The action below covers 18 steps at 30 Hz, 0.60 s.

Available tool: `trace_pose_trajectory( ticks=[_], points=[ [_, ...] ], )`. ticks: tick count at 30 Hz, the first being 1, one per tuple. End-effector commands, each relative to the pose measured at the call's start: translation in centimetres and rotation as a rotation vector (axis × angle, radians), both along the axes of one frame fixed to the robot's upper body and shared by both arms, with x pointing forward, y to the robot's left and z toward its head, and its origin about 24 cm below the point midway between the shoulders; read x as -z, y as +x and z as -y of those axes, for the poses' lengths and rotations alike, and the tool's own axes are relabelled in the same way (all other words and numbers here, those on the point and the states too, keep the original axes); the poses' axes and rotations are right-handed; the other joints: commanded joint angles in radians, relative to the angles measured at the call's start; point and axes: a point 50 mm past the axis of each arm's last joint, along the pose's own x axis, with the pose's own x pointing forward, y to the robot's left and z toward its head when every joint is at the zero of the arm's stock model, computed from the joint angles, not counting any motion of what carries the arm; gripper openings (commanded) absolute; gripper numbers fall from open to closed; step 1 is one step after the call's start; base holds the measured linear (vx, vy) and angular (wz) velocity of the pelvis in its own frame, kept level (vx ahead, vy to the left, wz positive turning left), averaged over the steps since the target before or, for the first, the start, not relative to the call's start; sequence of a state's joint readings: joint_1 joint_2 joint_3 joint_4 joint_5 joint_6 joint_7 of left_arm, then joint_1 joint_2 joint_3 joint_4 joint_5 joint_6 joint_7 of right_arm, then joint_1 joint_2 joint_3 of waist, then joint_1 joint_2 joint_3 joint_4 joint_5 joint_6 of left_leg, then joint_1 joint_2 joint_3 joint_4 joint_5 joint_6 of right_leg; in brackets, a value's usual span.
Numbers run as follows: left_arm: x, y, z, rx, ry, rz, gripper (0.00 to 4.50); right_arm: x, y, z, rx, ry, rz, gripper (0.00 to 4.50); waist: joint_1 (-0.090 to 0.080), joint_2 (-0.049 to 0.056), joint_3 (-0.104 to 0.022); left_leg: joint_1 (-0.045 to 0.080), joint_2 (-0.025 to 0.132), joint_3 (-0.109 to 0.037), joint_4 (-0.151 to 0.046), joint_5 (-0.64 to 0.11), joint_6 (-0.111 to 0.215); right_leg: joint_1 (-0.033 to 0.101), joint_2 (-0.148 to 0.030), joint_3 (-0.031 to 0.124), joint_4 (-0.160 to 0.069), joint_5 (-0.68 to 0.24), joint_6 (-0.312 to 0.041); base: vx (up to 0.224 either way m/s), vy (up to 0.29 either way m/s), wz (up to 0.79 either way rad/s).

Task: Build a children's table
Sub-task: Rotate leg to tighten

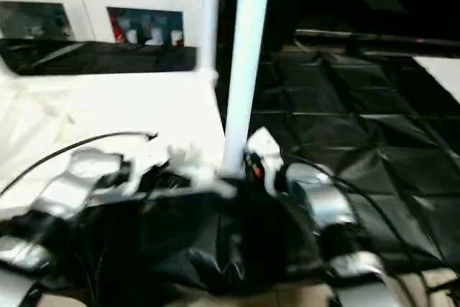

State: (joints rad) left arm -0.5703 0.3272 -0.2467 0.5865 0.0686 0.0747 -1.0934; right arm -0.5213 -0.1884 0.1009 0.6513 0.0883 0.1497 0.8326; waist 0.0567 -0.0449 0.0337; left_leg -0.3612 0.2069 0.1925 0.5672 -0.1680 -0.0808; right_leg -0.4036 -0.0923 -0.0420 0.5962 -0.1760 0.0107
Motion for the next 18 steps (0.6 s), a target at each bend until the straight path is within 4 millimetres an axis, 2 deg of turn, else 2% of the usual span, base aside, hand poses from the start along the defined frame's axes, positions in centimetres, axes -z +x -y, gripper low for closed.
trace_pose_trajectory(
  ticks=[1,2,4,5,6,7,9,10,11,12,13,17,18],
  points=[
    [0.0,0.9,1.6,-0.099,-0.032,0.027,0.0,1.3,-0.1,-2.2,0.053,-0.018,-0.04,2.72,-0.007,-0.003,-0.04,0.013,0.017,-0.016,-0.072,-0.369,-0.027,0.023,-0.046,0.024,-0.09,-0.504,-0.129,0.0,0.0,0.0],
    [-0.1,1.1,2.0,-0.116,-0.036,0.031,0.0,1.4,0.2,-2.4,0.11,-0.017,-0.045,2.72,-0.008,-0.002,-0.042,0.011,0.018,-0.019,-0.073,-0.369,-0.03,0.027,-0.047,0.023,-0.091,-0.515,-0.119,0.0,0.0,0.0],
    [-0.2,1.4,2.8,-0.145,-0.047,0.039,0.0,1.5,0.6,-3.0,0.189,-0.009,-0.056,2.72,-0.011,-0.002,-0.042,0.015,0.018,-0.016,-0.072,-0.381,-0.024,0.019,-0.043,0.026,-0.096,-0.5,-0.114,0.0,0.0,0.0],
    [-0.3,1.6,3.4,-0.161,-0.055,0.047,0.0,1.5,0.8,-3.6,0.236,-0.002,-0.059,2.72,-0.012,0.003,-0.042,0.016,0.018,-0.016,-0.072,-0.384,-0.024,0.017,-0.042,0.027,-0.096,-0.494,-0.116,0.0,0.0,0.0],
    [-0.3,1.6,3.5,-0.164,-0.057,0.049,0.0,1.5,0.8,-3.8,0.242,0.0,-0.059,2.72,-0.014,0.0,-0.043,0.015,0.016,-0.016,-0.072,-0.385,-0.025,0.018,-0.042,0.025,-0.096,-0.493,-0.117,0.0,0.0,0.0],
    [-0.5,1.9,4.7,-0.178,-0.076,0.057,0.0,1.3,1.0,-5.1,0.276,0.017,-0.051,2.72,-0.016,0.001,-0.045,0.013,0.017,-0.015,-0.072,-0.368,-0.024,0.018,-0.042,0.027,-0.094,-0.46,-0.124,0.0,0.0,0.0],
    [-0.6,1.8,5.6,-0.16,-0.097,0.058,0.0,0.8,1.0,-6.5,0.243,0.031,-0.009,2.72,-0.015,0.001,-0.046,0.014,0.016,-0.013,-0.07,-0.369,-0.02,0.018,-0.041,0.027,-0.093,-0.44,-0.133,0.0,0.0,0.0],
    [-0.6,1.8,5.6,-0.16,-0.097,0.058,0.0,0.8,1.0,-6.5,0.243,0.031,-0.009,2.72,-0.014,0.001,-0.048,0.009,0.016,-0.013,-0.071,-0.355,-0.012,0.024,-0.041,0.027,-0.089,-0.408,-0.139,0.0,0.0,0.0],
    [-0.6,1.7,5.8,-0.15,-0.099,0.058,0.0,0.7,1.0,-6.7,0.224,0.049,-0.009,3.07,-0.013,0.001,-0.048,0.008,0.016,-0.012,-0.07,-0.345,-0.007,0.024,-0.04,0.028,-0.087,-0.387,-0.144,0.0,0.0,0.0],
    [-0.6,1.5,5.8,-0.124,-0.105,0.052,0.0,0.4,0.9,-6.7,0.197,0.094,-0.016,3.07,-0.013,0.002,-0.049,0.008,0.017,-0.01,-0.069,-0.335,0.003,0.026,-0.038,0.029,-0.084,-0.351,-0.154,0.0,0.0,0.0],
    [-0.7,1.2,5.6,-0.089,-0.114,0.054,0.0,0.2,0.9,-6.5,0.18,0.126,-0.03,3.45,-0.012,0.003,-0.049,0.007,0.017,-0.009,-0.069,-0.326,0.011,0.028,-0.036,0.029,-0.082,-0.326,-0.163,0.0,0.0,0.0],
    [-0.6,0.8,4.9,-0.056,-0.112,0.038,0.0,0.0,0.8,-5.8,0.125,0.121,-0.02,3.63,-0.011,0.003,-0.052,0.004,0.018,-0.007,-0.068,-0.285,0.026,0.035,-0.038,0.028,-0.075,-0.257,-0.187,0.0,0.0,0.0],
    [-0.6,0.7,4.5,-0.044,-0.112,0.032,0.0,-0.1,0.6,-5.5,0.083,0.117,-0.015,3.89,-0.009,0.007,-0.052,0.004,0.019,-0.007,-0.068,-0.278,0.028,0.036,-0.038,0.028,-0.074,-0.248,-0.191,0.0,0.0,0.0]
  ],
)
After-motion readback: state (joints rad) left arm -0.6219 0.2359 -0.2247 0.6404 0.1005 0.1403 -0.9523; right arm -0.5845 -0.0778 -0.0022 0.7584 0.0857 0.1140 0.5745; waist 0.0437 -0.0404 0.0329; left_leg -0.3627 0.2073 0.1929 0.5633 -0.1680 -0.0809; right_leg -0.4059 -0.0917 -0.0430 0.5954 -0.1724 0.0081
